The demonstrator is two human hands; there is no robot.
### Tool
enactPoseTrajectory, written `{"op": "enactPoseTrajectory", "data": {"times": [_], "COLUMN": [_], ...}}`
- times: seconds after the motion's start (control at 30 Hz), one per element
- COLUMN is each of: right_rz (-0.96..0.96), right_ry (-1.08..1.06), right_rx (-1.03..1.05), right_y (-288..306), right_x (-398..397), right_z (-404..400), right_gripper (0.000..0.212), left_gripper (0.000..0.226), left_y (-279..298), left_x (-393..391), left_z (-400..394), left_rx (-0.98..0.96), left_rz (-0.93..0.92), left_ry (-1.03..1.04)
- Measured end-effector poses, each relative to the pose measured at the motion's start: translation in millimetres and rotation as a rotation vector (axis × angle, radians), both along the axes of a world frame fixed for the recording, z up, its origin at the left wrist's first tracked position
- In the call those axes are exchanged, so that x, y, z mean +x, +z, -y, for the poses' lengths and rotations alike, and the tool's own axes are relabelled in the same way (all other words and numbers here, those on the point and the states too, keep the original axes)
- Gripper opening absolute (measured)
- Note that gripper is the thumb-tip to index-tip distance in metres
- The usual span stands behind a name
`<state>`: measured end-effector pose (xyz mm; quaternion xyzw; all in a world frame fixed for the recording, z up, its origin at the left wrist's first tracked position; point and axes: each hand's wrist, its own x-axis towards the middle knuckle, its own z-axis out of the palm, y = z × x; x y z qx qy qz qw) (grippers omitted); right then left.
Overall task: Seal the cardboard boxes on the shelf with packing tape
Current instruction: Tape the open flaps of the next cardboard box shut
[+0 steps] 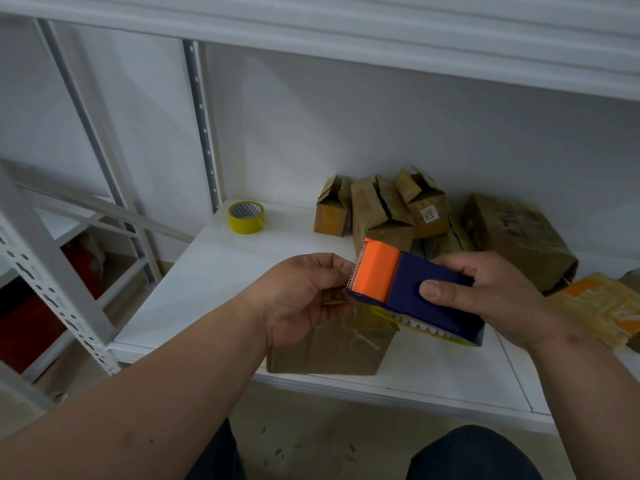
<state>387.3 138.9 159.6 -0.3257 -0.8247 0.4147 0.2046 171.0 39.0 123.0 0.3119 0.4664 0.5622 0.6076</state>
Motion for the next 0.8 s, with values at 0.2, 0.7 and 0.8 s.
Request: {"op": "enactPoseTrajectory", "data": {"times": [0.2, 0.7, 0.8], "right_rz": [0.021, 0.138, 0.125], "right_ry": [0.018, 0.089, 0.108], "right_rx": [0.005, 0.112, 0.126], "right_y": [3, 16, 22], "right_x": [0, -26, -34], "right_z": [1, -8, -11], "right_gripper": [0.076, 0.04, 0.04], "left_gripper": [0.039, 0.03, 0.027], "left_y": [6, 18, 25], "left_x": [-5, -18, -29], "left_z": [5, 2, 1], "left_rx": [-0.074, -0.042, -0.011], "left_rz": [0.098, -0.42, -0.457], "left_ry": [-0.006, 0.231, 0.297]}}
